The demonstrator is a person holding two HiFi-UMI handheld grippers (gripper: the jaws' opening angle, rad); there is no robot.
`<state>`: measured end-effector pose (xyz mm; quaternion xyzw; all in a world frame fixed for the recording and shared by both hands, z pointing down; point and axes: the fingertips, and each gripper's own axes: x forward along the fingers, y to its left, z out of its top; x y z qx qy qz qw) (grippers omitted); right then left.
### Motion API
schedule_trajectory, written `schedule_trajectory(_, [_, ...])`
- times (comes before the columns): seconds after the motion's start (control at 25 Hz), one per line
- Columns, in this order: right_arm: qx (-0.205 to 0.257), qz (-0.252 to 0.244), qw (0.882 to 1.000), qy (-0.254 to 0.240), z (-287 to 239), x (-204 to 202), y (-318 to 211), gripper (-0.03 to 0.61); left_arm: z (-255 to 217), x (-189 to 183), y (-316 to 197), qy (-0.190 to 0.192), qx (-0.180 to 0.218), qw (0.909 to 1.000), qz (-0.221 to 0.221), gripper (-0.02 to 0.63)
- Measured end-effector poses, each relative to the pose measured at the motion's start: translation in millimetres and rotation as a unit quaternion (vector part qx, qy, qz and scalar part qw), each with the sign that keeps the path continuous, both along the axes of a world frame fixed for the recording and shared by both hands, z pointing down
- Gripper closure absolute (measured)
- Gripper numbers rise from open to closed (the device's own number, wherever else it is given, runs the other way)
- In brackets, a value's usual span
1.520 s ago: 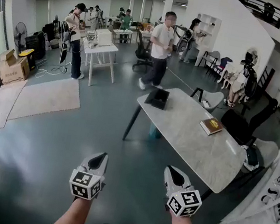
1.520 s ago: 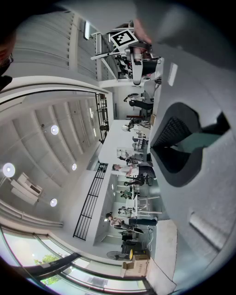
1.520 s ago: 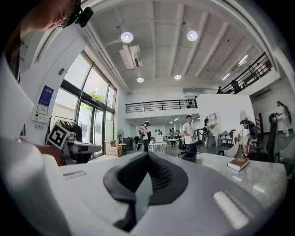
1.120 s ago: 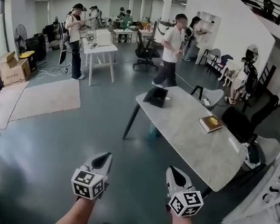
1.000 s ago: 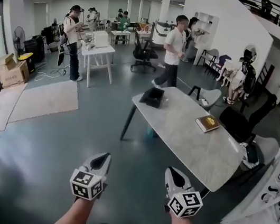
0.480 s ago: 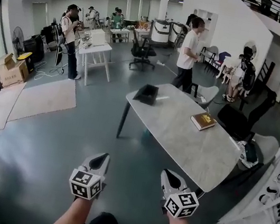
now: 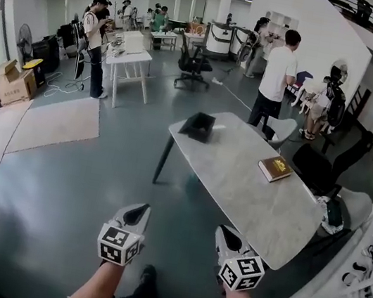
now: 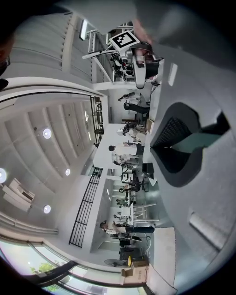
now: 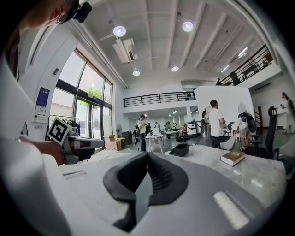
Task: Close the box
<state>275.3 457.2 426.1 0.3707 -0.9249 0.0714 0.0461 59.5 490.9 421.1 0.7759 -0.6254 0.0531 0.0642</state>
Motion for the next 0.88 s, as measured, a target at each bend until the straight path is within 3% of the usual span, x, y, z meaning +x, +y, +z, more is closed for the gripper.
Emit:
schedule_trajectory(0.64, [-0.026,-0.001,0.998,0.049,18.8,-153.3,-180.3,0.576,10.7,-146.3,-197.5,0.017,-0.018,0.9994,0.023,0.604])
schedule_trajectory(0.88, [0.003,0.001,0.997,0.080,7.3,-194.4,-219.4,0.577,4.7,-187.1,-239.1,0.015,-0.008,0.9993,0.034,0.603])
